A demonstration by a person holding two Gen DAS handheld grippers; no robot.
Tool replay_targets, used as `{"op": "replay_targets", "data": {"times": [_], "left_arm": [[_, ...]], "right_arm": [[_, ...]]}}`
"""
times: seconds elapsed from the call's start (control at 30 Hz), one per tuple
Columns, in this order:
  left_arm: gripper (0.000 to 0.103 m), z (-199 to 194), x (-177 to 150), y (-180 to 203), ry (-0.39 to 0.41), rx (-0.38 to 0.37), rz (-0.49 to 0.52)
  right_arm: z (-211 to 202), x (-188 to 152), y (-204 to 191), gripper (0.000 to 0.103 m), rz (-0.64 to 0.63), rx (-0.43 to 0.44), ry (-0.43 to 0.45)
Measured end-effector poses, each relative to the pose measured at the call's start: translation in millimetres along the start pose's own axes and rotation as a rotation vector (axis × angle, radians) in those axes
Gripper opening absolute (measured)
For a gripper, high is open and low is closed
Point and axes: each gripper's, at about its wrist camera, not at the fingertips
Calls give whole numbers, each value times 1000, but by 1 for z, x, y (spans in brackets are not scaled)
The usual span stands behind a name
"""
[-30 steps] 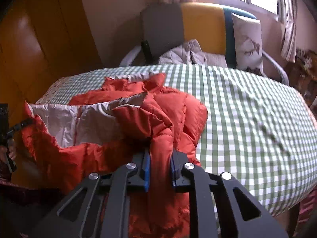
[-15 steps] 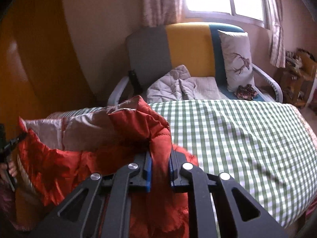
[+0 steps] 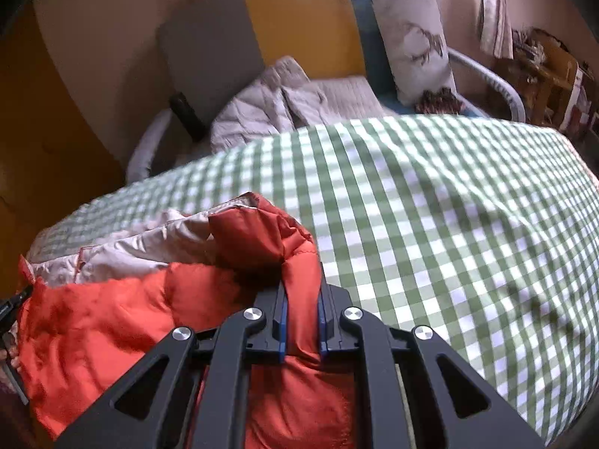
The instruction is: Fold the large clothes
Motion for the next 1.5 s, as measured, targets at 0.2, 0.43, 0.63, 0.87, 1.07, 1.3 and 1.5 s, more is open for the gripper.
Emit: {"op": "replay_targets", "data": {"times": [0.2, 0.43, 0.63, 0.87, 1.07, 1.3, 1.5], "left_arm": [[25, 21, 0, 0, -53, 95, -24], [72, -40, -27, -33, 64, -34, -156], [77, -63, -112, -60, 0, -216, -209], [57, -44, -162, -42, -77, -364, -210], [15, -67, -167, -19, -69, -337, -108], [25, -104, -205, -11, -121, -255, -42], [76, -170, -193, -2, 53, -287, 40]], "right_arm": [[28, -1, 12, 20, 57, -3, -69], [-38, -27, 40, 61, 100, 120, 21], [-88, -106, 68, 79, 89, 252, 30], [-59, -166, 54, 63, 114, 314, -64], [-82, -175, 44, 16, 91, 314, -50], [-122, -226, 51, 18, 15, 286, -99], [-164, -215, 51, 53, -3, 232, -8]]}}
Point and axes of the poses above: each gripper's, at about its wrist camera, not at the fingertips, and z roughly the way its jaws point, y to its right, x to its top, and after that the axes turned 5 degrees about -y, right-handed
